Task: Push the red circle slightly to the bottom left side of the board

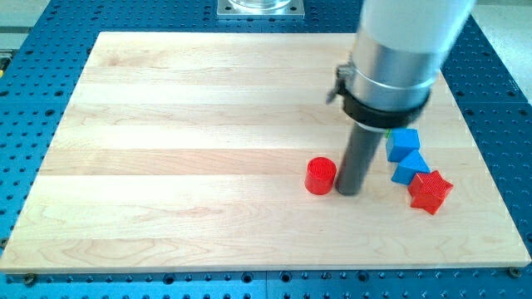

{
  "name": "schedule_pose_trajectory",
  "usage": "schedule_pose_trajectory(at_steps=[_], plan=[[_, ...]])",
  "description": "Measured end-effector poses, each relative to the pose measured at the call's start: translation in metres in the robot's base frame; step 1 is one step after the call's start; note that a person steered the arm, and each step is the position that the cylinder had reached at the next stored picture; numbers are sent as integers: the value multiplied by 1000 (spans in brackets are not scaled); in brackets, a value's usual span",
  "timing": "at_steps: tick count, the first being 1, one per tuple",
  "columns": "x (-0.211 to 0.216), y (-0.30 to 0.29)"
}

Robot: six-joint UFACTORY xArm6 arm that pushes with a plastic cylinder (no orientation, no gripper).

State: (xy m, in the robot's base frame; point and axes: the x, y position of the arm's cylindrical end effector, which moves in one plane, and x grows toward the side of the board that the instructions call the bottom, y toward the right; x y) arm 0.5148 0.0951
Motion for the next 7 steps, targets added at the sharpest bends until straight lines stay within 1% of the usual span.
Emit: schedule_pose_trajectory(at_steps=[2,3,4,5,6,7], plan=[[-8,-124],[-47,-123],[-28,-172],[-38,-170],[-50,-122],[-43,-132]])
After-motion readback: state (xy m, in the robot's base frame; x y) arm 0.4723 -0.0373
